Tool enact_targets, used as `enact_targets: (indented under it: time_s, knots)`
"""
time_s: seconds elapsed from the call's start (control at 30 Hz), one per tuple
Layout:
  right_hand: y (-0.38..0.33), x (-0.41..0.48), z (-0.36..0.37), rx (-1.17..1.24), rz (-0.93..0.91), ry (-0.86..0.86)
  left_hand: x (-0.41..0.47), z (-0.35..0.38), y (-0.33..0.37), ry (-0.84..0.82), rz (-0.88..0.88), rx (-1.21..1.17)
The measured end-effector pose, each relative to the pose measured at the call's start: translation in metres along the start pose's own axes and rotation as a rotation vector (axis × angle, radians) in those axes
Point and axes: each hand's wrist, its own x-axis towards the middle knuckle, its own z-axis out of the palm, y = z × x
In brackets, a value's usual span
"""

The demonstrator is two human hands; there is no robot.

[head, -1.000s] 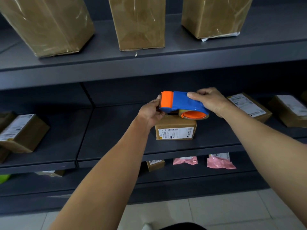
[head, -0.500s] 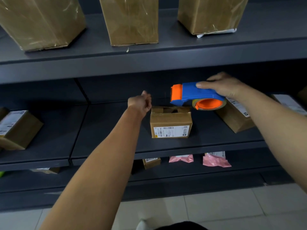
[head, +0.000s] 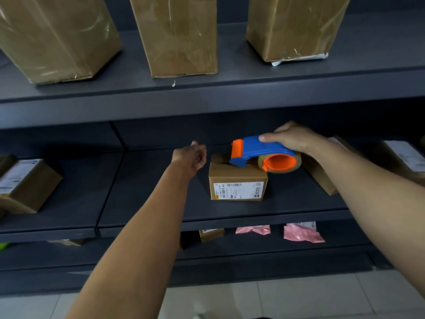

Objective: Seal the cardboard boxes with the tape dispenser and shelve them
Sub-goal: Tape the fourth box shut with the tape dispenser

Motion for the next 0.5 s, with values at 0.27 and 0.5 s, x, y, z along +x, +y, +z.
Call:
enact_targets:
  time_s: [0.27, 0.5]
  knots:
    - [0.009, 0.006, 0.004, -0.075, 0.035, -0.029, 0.007, -0.008, -0.028, -0.032, -0.011, 0.024]
    - [0.005, 0.013, 0.003, -0.087, 0.064, -0.051, 0.013, -0.011, -0.028, -0.001, -0.064, -0.114]
